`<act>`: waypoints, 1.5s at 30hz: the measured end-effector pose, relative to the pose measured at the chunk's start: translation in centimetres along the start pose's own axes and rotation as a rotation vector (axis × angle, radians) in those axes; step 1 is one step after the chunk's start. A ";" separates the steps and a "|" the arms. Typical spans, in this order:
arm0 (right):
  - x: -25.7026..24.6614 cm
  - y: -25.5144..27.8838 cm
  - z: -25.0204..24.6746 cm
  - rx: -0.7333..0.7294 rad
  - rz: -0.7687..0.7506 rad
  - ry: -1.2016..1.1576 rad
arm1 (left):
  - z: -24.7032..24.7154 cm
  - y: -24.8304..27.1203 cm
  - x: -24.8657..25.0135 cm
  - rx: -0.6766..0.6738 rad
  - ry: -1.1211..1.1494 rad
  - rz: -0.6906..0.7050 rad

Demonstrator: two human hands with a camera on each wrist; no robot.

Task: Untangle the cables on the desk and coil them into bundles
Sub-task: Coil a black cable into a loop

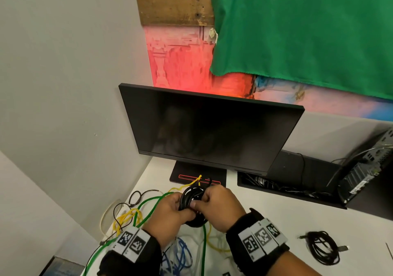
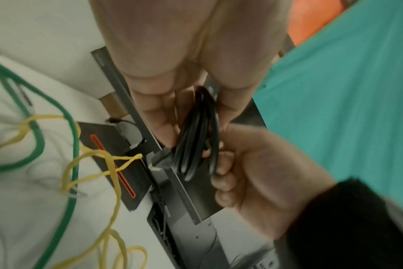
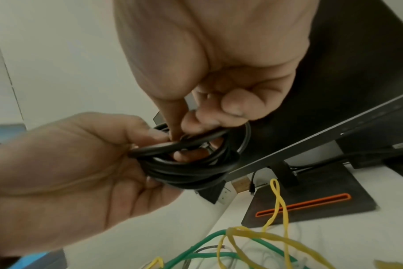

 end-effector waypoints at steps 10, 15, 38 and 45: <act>-0.1 1.2 2.1 -0.157 0.005 -0.069 | -3.1 -2.0 -0.8 0.114 -0.129 -0.126; 1.3 2.1 2.4 -0.399 0.069 -0.614 | -8.1 -3.5 0.3 0.375 -0.123 -0.002; -0.9 2.6 -0.4 -0.173 -0.229 -0.247 | -8.0 -0.2 2.3 0.389 -0.098 0.147; -0.7 2.9 -1.9 -0.215 -0.280 -0.419 | -2.5 0.6 0.7 -0.115 0.393 -0.097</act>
Point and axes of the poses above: each hand's wrist, its own y-axis away from the middle knuckle, its own z-axis out of the palm, x = y × z, the point moved 10 cm from there along -y, towards the middle knuckle, and after that the axes turned 2 degrees about x, right-handed, at the moved point
